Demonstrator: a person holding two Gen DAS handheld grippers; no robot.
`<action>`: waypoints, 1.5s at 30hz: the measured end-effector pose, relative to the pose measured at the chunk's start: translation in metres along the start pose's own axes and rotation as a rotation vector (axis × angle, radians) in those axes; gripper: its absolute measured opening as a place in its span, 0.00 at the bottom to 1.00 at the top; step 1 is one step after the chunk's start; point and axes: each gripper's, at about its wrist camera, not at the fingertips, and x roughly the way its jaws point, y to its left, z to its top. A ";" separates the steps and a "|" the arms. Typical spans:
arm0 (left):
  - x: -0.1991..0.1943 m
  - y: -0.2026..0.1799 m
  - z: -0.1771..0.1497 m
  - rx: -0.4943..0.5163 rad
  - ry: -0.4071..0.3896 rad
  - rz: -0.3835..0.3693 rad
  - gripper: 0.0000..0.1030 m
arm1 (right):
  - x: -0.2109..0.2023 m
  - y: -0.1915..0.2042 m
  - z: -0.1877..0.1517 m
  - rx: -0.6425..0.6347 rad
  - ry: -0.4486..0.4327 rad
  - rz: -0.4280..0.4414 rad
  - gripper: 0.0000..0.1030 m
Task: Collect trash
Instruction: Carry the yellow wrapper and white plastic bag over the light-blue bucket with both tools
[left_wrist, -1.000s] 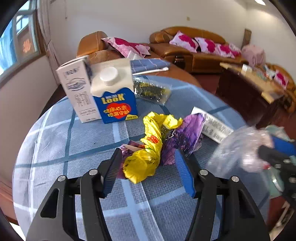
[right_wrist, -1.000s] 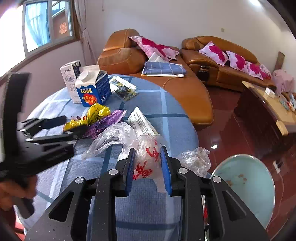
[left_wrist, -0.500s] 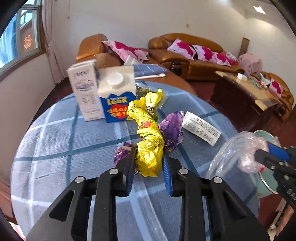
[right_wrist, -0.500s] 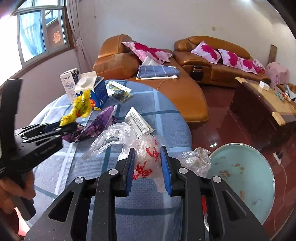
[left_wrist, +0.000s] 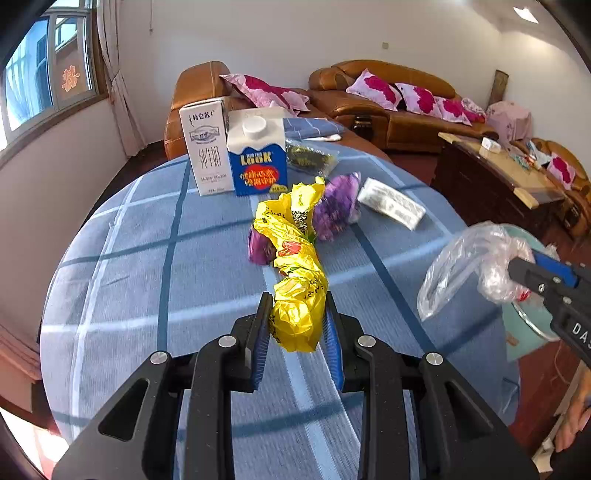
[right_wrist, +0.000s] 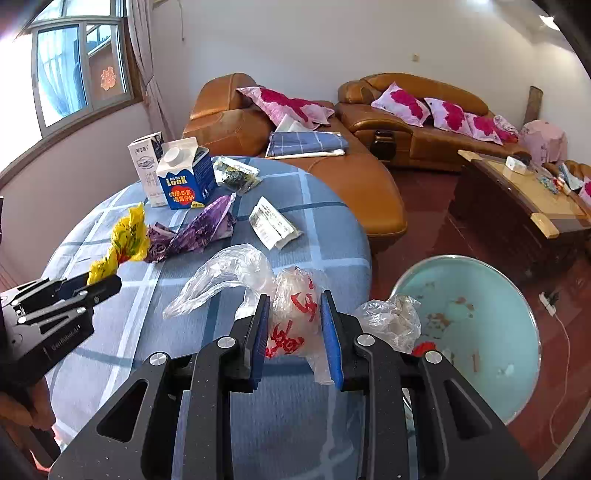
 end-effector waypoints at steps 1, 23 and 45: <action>-0.002 -0.004 -0.003 0.010 -0.002 0.004 0.26 | -0.003 0.000 -0.002 -0.003 -0.003 -0.003 0.27; -0.057 -0.079 -0.029 0.158 -0.060 0.030 0.26 | -0.061 -0.031 -0.039 0.052 -0.075 -0.033 0.27; -0.062 -0.125 -0.038 0.226 -0.054 0.011 0.26 | -0.081 -0.066 -0.057 0.126 -0.105 -0.071 0.27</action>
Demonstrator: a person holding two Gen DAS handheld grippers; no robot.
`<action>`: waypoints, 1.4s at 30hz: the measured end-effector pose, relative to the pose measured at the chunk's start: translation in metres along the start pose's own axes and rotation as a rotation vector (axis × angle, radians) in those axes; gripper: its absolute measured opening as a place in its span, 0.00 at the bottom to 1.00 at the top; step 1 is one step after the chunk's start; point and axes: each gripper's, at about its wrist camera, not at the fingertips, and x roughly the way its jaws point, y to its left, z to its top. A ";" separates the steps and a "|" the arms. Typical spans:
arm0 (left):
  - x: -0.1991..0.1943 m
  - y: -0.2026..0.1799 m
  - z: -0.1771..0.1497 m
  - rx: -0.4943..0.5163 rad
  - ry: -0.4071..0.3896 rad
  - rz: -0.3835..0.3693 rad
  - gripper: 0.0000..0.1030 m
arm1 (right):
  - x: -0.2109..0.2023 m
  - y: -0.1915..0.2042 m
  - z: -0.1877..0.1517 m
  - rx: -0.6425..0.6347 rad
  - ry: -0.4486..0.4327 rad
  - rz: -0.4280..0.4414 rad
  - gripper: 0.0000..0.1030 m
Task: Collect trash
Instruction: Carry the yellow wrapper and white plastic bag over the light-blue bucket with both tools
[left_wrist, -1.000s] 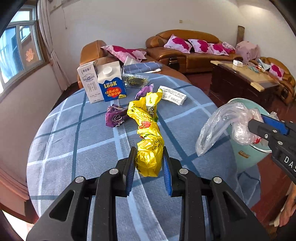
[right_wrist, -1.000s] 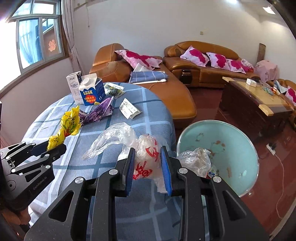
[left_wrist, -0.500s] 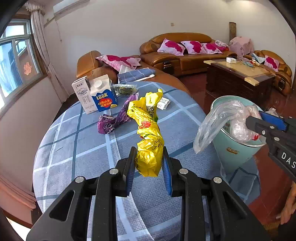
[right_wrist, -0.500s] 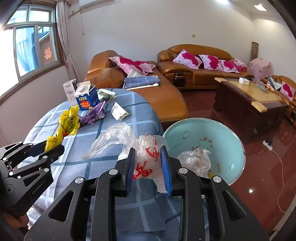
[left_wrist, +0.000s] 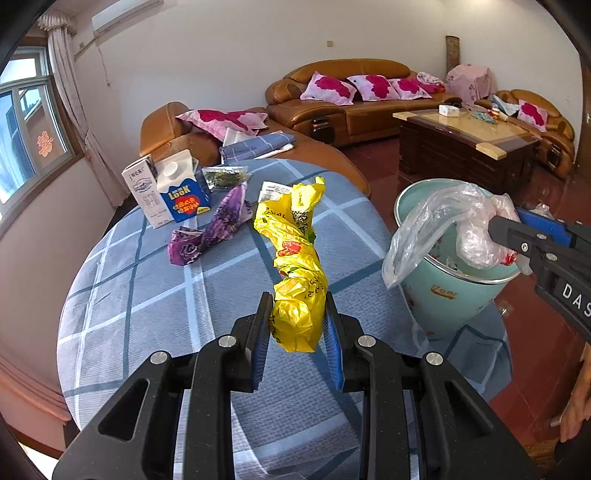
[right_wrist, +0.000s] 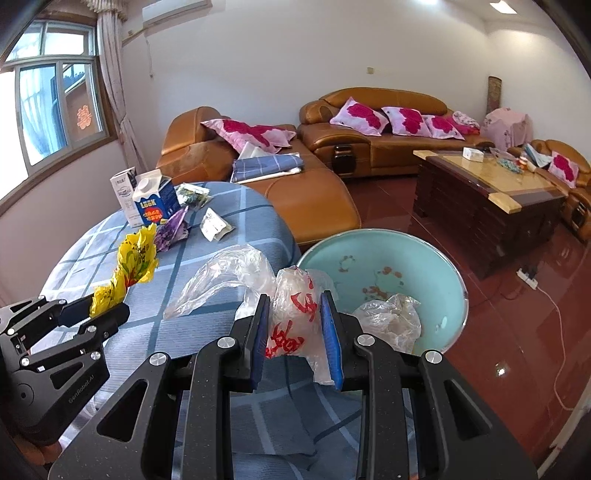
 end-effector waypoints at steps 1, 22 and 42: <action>0.001 -0.001 -0.001 0.002 0.000 -0.002 0.26 | 0.000 -0.002 0.000 0.003 0.000 -0.003 0.27; 0.021 -0.047 0.016 0.064 0.007 -0.074 0.26 | 0.002 -0.046 0.002 0.075 -0.013 -0.083 0.27; 0.060 -0.070 0.038 0.096 0.045 -0.164 0.26 | 0.026 -0.080 0.008 0.126 0.018 -0.211 0.27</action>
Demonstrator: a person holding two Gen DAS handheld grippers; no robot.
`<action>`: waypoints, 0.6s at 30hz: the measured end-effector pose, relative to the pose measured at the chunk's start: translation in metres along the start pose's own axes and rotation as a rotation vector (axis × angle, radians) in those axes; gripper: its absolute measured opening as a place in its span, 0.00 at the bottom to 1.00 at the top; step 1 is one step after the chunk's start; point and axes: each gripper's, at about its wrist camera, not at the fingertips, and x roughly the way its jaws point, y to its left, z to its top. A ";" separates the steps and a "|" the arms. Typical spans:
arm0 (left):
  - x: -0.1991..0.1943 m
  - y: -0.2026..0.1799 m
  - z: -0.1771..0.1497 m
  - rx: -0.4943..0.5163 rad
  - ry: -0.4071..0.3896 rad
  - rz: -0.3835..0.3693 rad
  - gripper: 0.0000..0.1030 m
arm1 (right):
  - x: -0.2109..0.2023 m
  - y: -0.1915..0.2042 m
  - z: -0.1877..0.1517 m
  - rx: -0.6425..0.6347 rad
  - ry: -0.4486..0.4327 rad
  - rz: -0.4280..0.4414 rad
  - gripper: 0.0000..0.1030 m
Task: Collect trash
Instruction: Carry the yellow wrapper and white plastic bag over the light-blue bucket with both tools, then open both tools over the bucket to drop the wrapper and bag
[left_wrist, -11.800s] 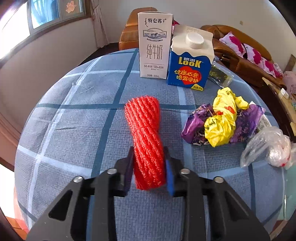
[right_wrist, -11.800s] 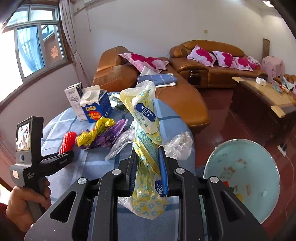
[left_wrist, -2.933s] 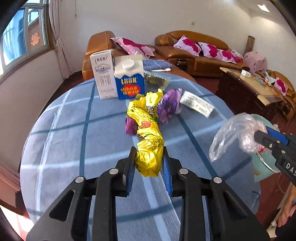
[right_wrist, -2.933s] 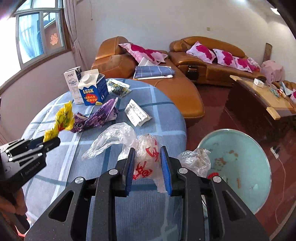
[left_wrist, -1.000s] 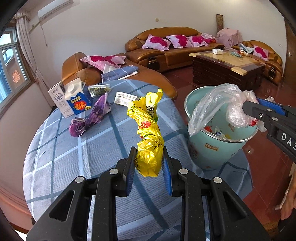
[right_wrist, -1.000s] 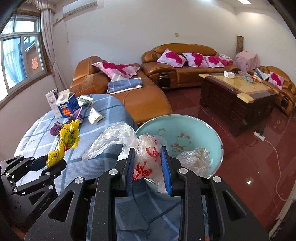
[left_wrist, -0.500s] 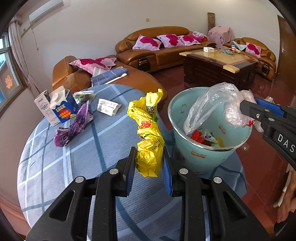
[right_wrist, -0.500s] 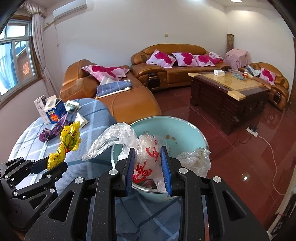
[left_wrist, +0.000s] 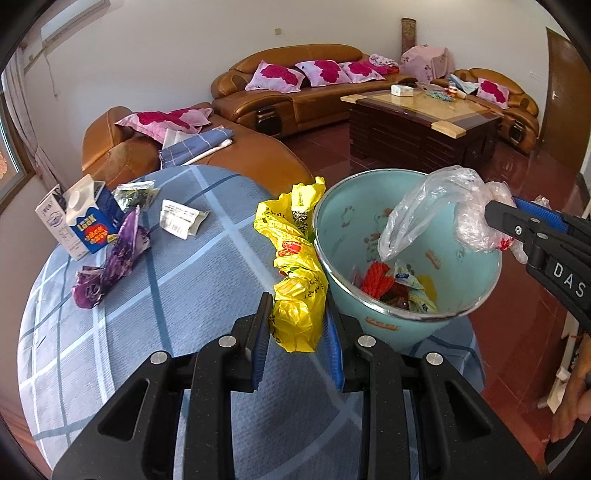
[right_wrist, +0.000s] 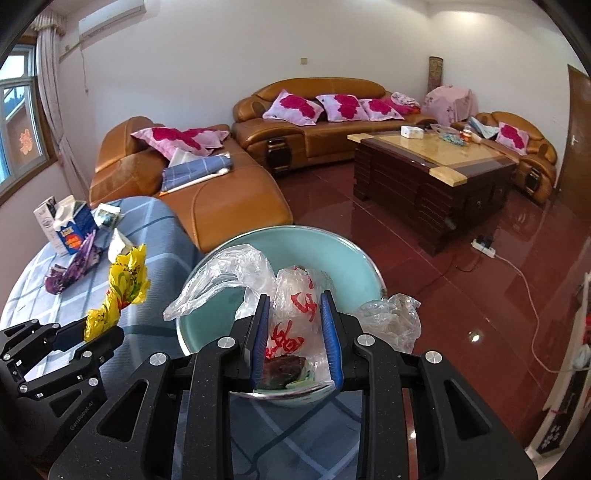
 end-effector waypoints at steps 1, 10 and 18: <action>0.003 -0.001 0.003 0.000 0.002 -0.006 0.26 | 0.002 0.000 0.002 -0.006 -0.002 -0.007 0.27; 0.021 -0.018 0.023 0.034 0.002 -0.037 0.26 | 0.020 -0.010 0.019 -0.003 -0.001 -0.044 0.28; 0.043 -0.035 0.032 0.053 0.039 -0.078 0.26 | 0.042 -0.013 0.028 -0.003 0.028 -0.057 0.28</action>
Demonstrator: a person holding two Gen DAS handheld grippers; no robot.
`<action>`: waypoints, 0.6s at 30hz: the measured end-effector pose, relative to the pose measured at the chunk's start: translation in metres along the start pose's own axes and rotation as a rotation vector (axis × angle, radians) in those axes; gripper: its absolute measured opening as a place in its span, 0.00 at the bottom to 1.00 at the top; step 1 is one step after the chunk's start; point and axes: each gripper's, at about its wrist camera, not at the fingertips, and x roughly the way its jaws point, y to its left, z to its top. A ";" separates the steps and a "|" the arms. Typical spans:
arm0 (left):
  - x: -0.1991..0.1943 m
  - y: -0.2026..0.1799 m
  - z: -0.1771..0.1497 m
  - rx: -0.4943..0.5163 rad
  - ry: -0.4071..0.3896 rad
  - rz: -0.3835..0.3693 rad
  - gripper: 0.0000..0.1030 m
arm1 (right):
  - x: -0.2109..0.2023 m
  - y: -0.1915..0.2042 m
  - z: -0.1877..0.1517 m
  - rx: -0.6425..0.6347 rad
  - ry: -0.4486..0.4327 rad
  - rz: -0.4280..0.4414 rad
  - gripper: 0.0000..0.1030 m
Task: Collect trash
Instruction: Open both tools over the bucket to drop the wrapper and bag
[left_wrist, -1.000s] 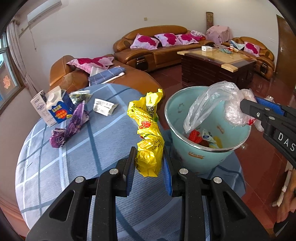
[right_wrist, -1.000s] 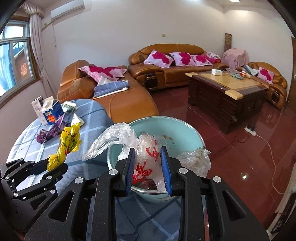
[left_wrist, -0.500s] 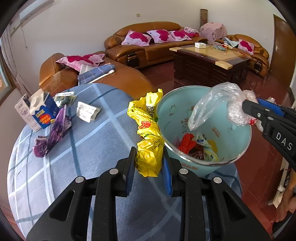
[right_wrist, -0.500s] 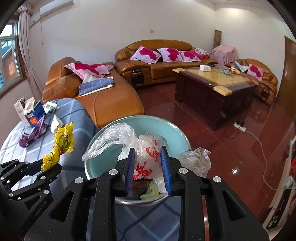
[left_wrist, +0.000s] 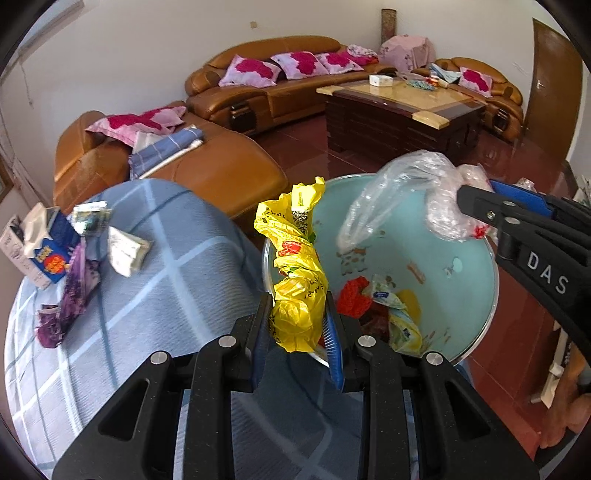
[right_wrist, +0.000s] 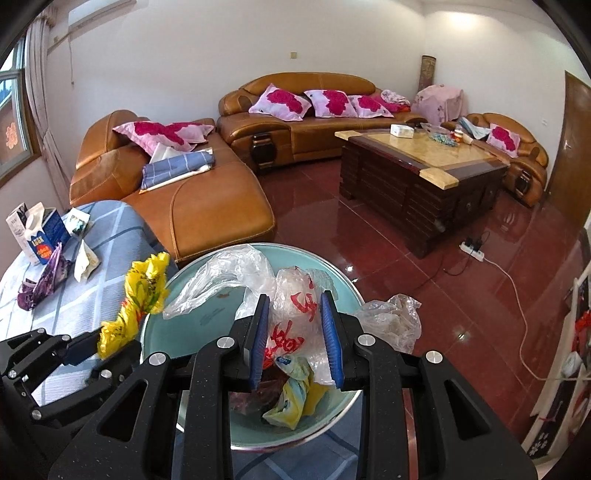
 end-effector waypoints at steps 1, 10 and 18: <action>0.002 -0.001 0.000 0.003 0.005 -0.002 0.26 | 0.002 -0.001 0.001 0.002 0.004 -0.001 0.28; 0.020 -0.003 0.001 -0.001 0.038 -0.001 0.26 | 0.036 -0.007 0.004 0.032 0.084 0.038 0.31; 0.033 -0.003 0.004 -0.005 0.059 -0.002 0.27 | 0.034 -0.013 0.007 0.049 0.062 0.062 0.37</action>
